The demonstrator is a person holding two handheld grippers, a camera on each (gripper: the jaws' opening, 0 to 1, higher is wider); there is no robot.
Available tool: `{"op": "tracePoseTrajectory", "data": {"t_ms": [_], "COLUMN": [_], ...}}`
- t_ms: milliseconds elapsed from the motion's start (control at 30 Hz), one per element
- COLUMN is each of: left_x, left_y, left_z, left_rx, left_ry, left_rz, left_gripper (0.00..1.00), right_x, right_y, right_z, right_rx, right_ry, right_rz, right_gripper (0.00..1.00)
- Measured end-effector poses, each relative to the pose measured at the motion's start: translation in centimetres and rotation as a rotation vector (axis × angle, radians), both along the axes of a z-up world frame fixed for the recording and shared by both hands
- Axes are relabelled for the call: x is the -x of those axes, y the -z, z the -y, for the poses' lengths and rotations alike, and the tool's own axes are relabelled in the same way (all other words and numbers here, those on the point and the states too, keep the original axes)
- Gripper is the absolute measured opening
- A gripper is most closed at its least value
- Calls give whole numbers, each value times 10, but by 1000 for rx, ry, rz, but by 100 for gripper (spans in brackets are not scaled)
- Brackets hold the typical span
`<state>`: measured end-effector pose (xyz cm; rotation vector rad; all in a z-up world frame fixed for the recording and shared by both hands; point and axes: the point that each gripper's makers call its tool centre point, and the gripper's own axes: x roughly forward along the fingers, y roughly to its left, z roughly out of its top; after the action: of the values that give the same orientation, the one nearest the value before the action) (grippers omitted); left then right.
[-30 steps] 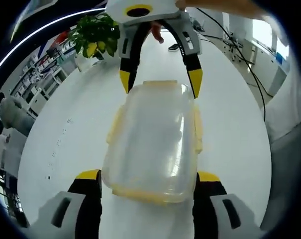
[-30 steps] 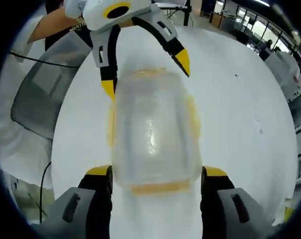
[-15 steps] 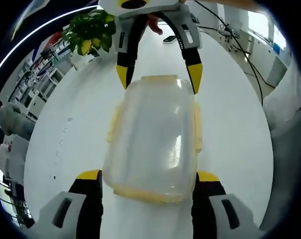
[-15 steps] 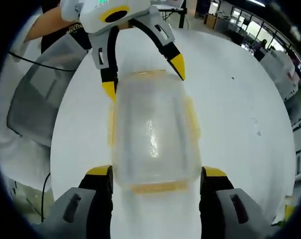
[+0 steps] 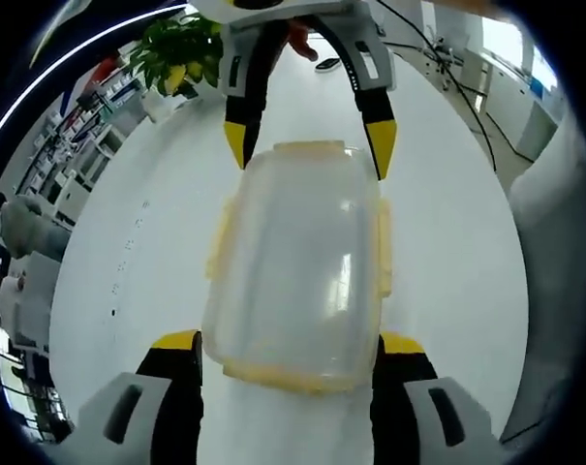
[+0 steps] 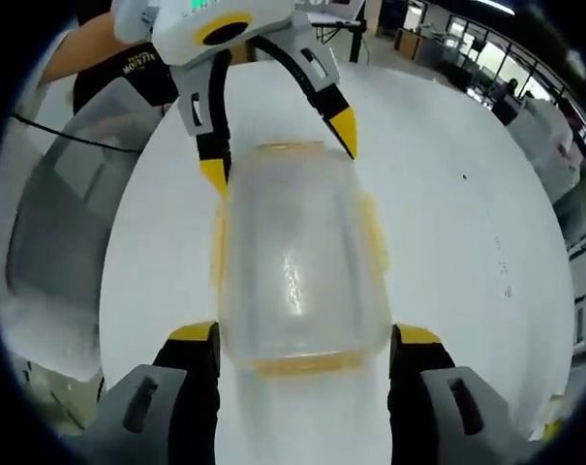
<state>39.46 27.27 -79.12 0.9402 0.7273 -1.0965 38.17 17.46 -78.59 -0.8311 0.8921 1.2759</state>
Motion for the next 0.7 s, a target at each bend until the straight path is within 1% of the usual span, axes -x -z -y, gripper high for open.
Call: {"op": "tracePoseTrajectory", "data": {"t_ms": [133,233,433,500,700], "left_x": [1,2,0,-1,-9], "left_y": [-1,-2,-3,-4,-5], "left_z": [-21,-38,-68,-75,-88], "left_rx": [-7,-3,-6,-2,13], "left_ry": [-7,-21,-37,-41,-31], "left_rz": [1,12,22,31,50], "left_gripper": [66,66,66,66,66], "right_x": [-1,-6,-6,-12,-15], "right_y": [3,3,1,1,1], "right_z": [-20,-35,-65,-72,-84], "right_rx": [22,22,15,22,21], "right_ry": [-13,-24,-40,-44,-34], "right_rz": [-1,7,21,28,45], "right_gripper": [68,68,68,68,68]}}
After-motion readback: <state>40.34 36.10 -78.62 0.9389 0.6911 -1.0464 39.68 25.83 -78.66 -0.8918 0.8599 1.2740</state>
